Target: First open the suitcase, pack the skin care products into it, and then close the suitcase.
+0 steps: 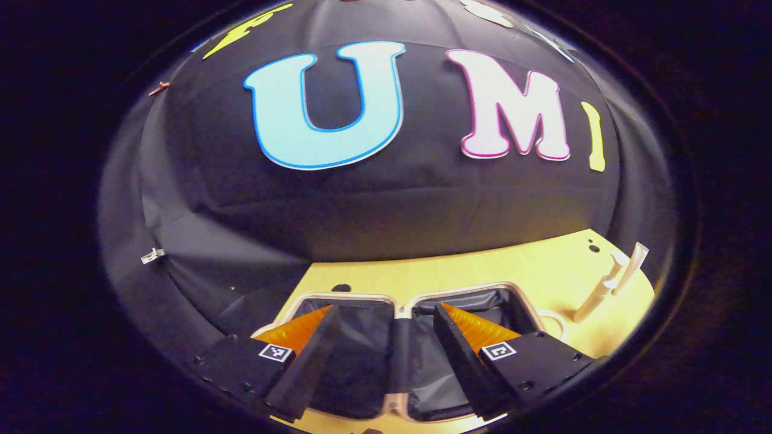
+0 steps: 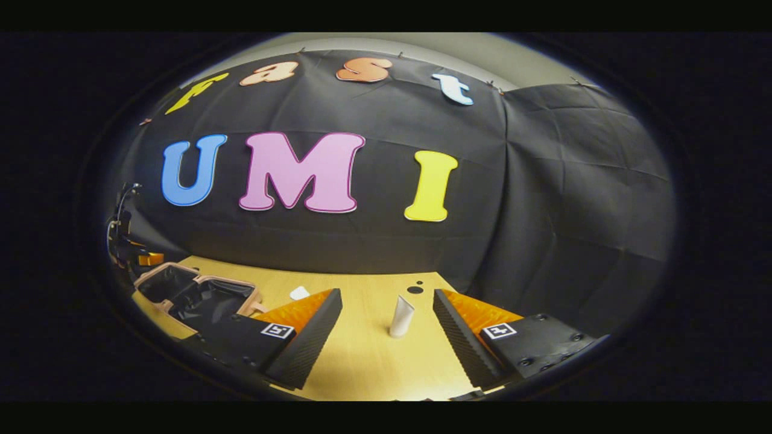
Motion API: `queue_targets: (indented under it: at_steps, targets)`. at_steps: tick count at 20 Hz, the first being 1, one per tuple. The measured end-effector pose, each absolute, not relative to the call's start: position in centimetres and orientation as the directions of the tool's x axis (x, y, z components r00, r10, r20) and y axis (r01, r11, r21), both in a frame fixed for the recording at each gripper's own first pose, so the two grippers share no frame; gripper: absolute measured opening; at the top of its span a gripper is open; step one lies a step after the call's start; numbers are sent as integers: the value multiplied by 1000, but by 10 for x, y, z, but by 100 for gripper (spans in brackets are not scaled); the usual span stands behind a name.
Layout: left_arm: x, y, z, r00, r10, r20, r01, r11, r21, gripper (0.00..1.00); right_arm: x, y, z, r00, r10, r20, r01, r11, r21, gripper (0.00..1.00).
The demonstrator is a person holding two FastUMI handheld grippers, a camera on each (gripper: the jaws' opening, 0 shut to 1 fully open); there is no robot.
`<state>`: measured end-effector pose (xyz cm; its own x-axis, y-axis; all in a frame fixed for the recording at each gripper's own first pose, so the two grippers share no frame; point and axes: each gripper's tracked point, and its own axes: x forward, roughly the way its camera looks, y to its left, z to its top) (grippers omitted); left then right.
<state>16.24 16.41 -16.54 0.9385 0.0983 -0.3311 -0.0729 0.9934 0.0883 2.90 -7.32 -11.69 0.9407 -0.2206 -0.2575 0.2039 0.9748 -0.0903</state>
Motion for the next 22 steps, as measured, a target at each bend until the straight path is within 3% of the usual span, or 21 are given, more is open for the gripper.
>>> queue_targets:
  at_steps: [5,12,15,18,22]
  targets:
    - [141,-8,-210,913,-145,-382,151,988,-16,98,42,-97,-147,951,-140,-277,128,990,-59,97]
    - [140,-147,-260,877,-285,-386,271,958,-93,98,53,-134,-218,925,-103,-366,110,994,-1,97]
    - [165,-180,-281,858,-316,-405,293,949,-119,98,58,-141,-239,916,-96,-389,105,994,3,97]
    - [202,-183,-300,881,-255,-398,240,967,-88,99,61,-147,-256,907,-89,-411,98,995,2,97]
    - [242,-198,-311,892,-266,-365,257,964,-72,97,66,-147,-276,899,-80,-430,87,996,-3,97]
